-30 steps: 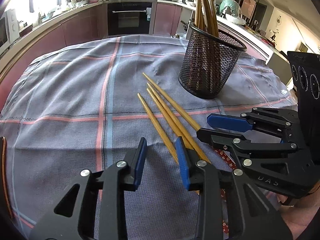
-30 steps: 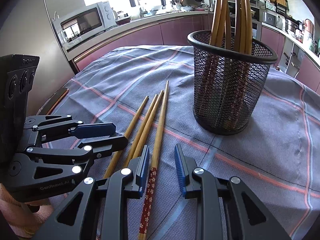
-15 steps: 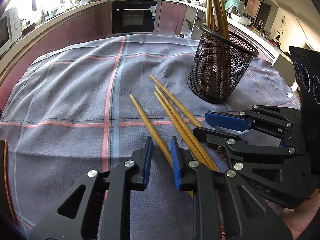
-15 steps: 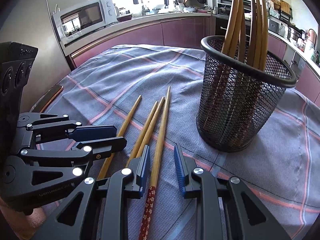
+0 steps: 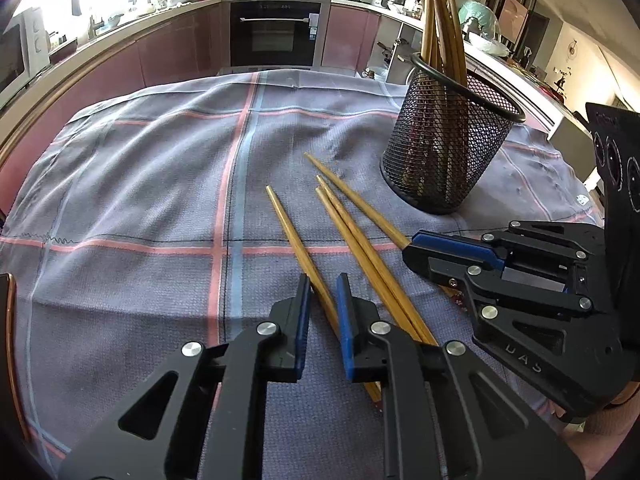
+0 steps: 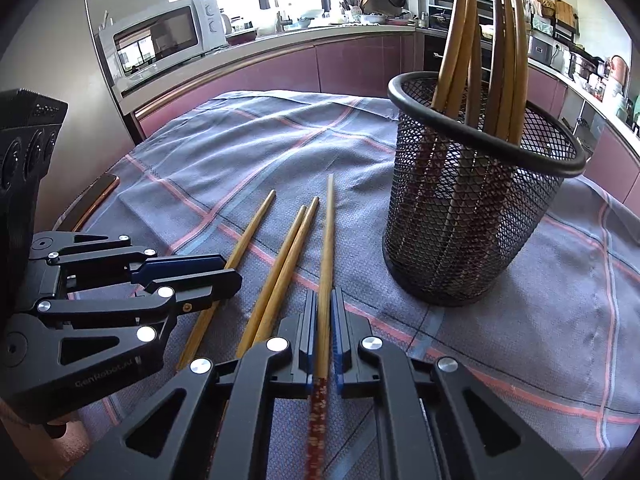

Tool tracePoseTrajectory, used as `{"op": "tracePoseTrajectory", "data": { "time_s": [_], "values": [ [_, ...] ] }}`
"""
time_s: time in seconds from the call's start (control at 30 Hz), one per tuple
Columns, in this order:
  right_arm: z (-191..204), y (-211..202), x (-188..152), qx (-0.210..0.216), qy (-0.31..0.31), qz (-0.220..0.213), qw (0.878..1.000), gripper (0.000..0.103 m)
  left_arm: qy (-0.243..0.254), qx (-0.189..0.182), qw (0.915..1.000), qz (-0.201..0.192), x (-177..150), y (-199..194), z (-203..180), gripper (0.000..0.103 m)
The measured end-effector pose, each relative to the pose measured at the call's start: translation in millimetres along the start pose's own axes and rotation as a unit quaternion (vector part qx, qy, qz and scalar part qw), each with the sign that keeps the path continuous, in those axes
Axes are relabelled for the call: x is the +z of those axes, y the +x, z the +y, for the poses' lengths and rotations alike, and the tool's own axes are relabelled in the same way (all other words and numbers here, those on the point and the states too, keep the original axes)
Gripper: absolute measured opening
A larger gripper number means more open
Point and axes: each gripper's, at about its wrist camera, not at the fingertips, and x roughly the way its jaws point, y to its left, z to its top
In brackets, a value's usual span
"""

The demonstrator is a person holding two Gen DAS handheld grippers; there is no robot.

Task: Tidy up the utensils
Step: 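Grasp a chopstick with the left tool while the right tool grasps another, then lift both chopsticks upright and carry them over the black mesh cup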

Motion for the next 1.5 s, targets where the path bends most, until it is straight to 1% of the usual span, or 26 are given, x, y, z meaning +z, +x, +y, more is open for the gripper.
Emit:
{"op": "tracePoseTrajectory", "data": {
  "time_s": [0.33, 0.73, 1.1, 1.5],
  "values": [
    [-7.8, -16.5, -1.8, 0.022, 0.016, -0.018, 0.999, 0.005, -0.011, -0.002, 0.9999, -0.001, -0.2, -3.9, 2.6, 0.008],
    [-10.2, -37.0, -7.3, 0.036, 0.017, -0.039, 0.998, 0.005, -0.015, -0.001, 0.9998, -0.013, 2.0, -17.1, 5.2, 0.008],
    [-7.3, -59.5, -4.9, 0.041, 0.014, -0.071, 0.997, 0.005, -0.009, -0.017, 0.9987, -0.047, 8.8, -48.9, 0.3, 0.008],
    [-13.4, -86.0, -0.5, 0.041, 0.019, -0.111, 0.993, 0.005, -0.004, -0.032, 0.9957, -0.086, 15.3, -83.3, -6.6, 0.008]
  ]
}}
